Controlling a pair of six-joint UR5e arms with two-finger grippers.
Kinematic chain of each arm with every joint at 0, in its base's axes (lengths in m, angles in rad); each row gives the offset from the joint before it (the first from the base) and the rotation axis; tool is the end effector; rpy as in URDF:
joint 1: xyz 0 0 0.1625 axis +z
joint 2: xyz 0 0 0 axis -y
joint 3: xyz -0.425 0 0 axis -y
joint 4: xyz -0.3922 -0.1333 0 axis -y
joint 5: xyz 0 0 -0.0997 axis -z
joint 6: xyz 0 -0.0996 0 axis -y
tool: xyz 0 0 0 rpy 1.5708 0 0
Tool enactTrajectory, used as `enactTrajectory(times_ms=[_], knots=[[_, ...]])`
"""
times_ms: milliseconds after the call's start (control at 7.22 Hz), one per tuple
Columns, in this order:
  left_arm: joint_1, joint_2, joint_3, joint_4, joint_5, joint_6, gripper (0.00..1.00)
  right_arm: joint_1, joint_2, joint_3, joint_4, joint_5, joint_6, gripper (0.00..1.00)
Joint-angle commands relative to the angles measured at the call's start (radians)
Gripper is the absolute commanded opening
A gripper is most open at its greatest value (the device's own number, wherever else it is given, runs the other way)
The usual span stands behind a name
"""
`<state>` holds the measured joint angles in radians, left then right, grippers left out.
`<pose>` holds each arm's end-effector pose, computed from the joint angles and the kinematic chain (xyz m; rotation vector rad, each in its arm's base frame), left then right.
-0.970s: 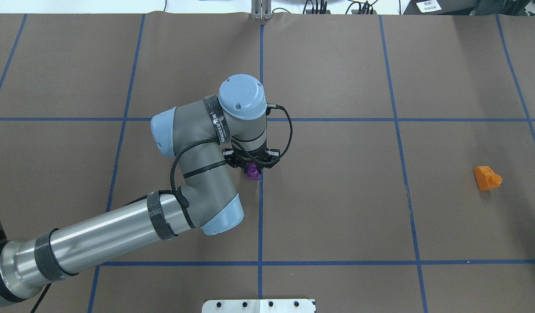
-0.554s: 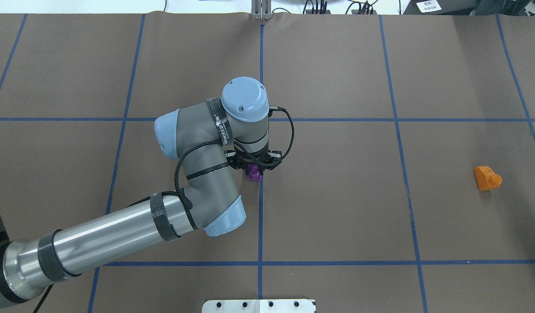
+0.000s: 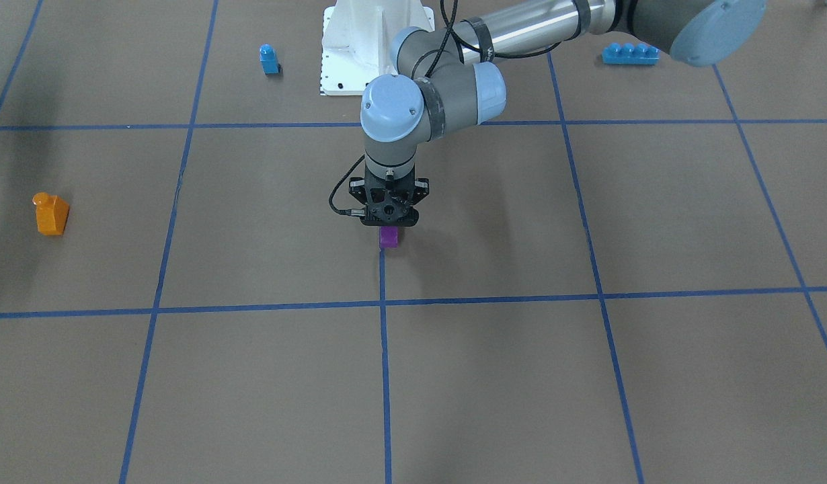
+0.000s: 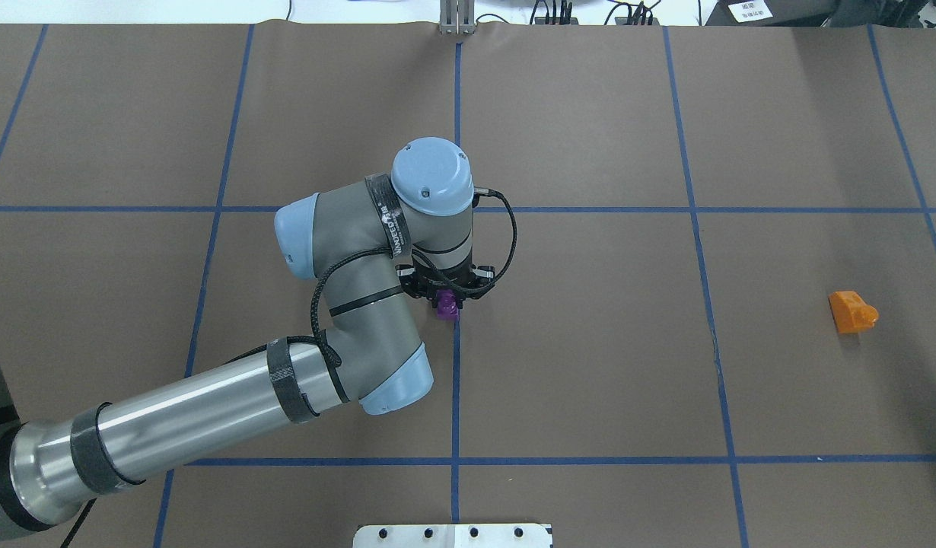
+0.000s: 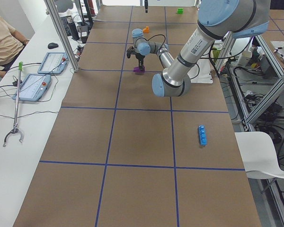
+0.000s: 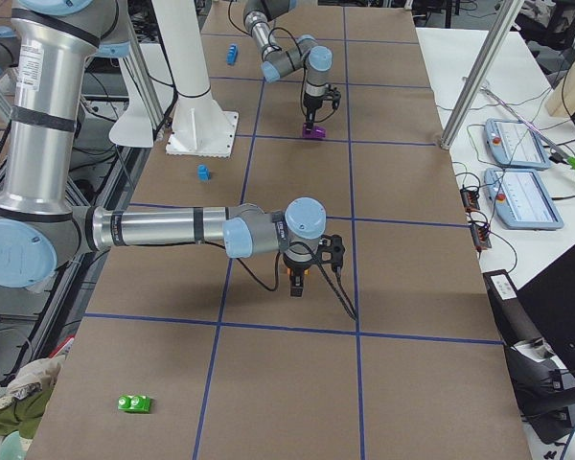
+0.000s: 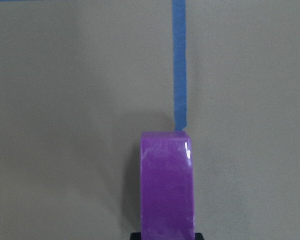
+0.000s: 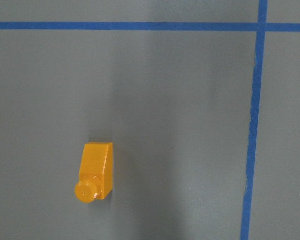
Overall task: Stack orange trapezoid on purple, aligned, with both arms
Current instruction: 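Release the purple block with the left gripper while the right gripper reaches orange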
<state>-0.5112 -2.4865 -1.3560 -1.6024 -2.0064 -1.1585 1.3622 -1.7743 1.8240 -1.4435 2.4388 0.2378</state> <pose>0.6280 -0.4569 0.1690 -0.0512 0.8297 0.0664 -0.0299 -0.4182 0.6051 -0.0300 -0.8808 -0.0495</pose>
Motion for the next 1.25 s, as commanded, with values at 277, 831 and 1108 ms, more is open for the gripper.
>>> enactTrajectory(times_ms=[277, 831, 1108], knots=[[-0.026, 0.0, -0.076, 0.009, 0.0, -0.076, 0.99, -0.095, 0.041, 0.011, 0.006, -0.01, -0.002, 1.0], [-0.081, 0.087, -0.325, 0.081, 0.002, -0.171, 1.0, -0.231, 0.058, 0.004, 0.094, -0.079, 0.17, 1.0], [-0.081, 0.135, -0.376, 0.084, 0.052, -0.229, 1.0, -0.271, 0.058, -0.04, 0.152, -0.113, 0.189, 1.0]])
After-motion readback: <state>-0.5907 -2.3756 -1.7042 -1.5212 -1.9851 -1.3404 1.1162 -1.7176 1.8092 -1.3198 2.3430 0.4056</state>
